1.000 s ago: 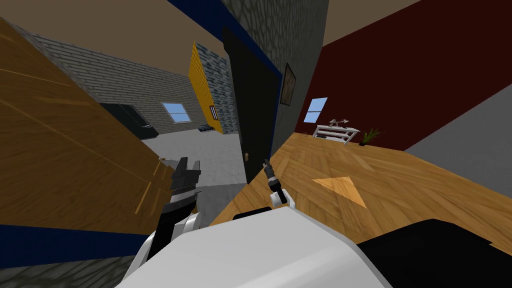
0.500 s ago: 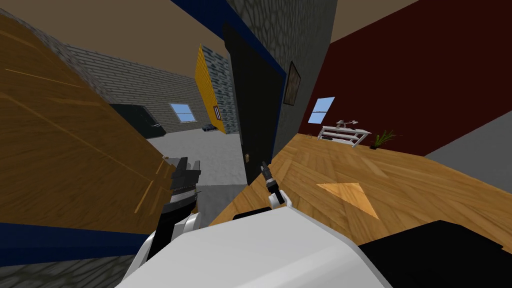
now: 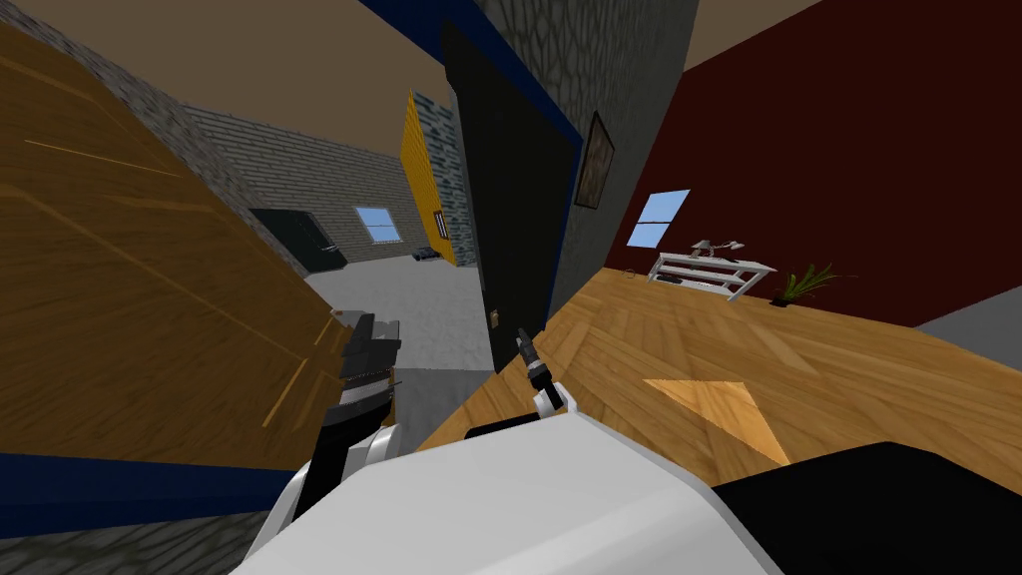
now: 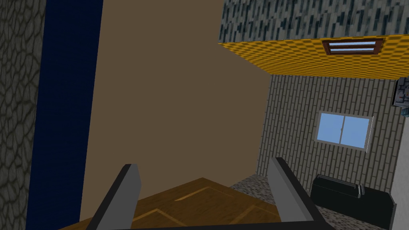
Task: Push the door open
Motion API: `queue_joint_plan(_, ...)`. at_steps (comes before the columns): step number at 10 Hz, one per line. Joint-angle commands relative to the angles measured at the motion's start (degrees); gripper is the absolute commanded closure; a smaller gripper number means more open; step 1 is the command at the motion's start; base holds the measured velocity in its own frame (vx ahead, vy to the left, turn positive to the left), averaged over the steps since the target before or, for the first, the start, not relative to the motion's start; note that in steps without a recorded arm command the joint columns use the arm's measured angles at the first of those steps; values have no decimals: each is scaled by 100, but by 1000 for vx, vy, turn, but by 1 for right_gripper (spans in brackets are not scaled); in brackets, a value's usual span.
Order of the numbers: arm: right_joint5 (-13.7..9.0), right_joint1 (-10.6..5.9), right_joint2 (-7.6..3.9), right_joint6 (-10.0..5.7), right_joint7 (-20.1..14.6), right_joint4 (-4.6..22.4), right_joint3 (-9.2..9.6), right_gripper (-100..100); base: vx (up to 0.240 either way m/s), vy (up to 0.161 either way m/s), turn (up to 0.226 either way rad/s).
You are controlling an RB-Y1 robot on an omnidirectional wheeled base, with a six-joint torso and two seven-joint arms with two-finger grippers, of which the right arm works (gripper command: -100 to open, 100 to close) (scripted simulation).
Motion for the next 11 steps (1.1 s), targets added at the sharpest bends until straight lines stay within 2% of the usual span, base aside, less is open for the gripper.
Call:
queue_joint_plan(1, 15, -91, 19, -28, 8, 244, 62, -100, 74, -72, 109)
queue_joint_plan(7, 65, -405, 120, -147, 46, 1127, 271, -100, 75, -67, 95)
queue_joint_plan(11, 93, -580, 202, -214, 67, 1621, 388, -100, 79, -73, 79)
